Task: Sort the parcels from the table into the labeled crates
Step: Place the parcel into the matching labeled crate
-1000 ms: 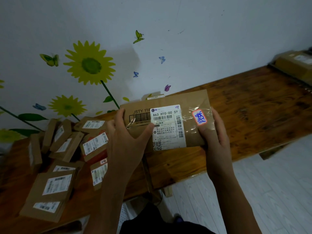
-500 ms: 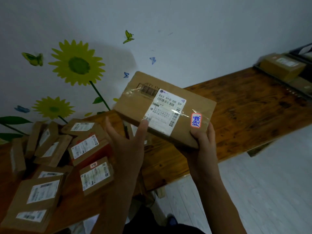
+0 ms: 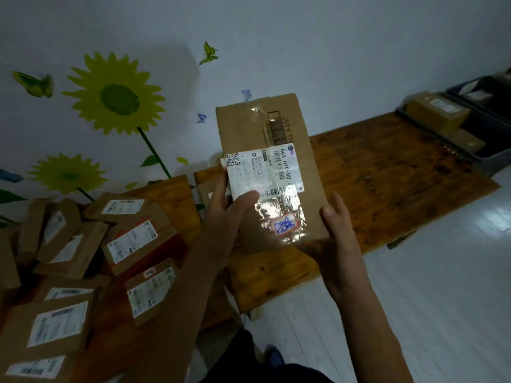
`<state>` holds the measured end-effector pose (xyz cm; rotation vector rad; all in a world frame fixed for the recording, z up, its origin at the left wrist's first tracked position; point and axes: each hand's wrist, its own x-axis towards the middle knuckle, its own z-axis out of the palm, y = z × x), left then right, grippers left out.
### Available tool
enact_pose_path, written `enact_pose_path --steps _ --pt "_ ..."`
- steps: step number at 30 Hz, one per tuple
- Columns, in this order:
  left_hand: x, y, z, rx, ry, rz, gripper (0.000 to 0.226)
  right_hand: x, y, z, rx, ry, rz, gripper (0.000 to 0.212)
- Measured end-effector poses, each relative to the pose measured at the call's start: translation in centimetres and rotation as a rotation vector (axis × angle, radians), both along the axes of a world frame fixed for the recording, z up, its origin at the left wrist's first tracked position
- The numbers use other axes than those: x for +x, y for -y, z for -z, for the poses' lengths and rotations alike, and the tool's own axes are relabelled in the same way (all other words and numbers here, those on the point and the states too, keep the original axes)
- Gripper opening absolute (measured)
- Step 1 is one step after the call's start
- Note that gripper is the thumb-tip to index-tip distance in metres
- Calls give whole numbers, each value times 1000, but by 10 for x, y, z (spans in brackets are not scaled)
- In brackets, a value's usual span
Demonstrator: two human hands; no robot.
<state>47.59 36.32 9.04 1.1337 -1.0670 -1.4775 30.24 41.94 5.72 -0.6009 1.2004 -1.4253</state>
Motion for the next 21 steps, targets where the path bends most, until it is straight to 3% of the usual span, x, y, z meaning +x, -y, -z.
enact_pose_path --steps 6,10,14,21 --pt "29 11 -3 39 36 77 54 25 0 -4 -14 -56 -59 64" --pt "47 10 -10 2 143 175 56 45 -1 -5 -30 -64 12 61" --pt "59 5 -10 -63 237 306 82 55 3 -7 -32 -100 47 60" --pt "64 12 5 -57 232 311 83 62 6 0 -13 -131 81 60"
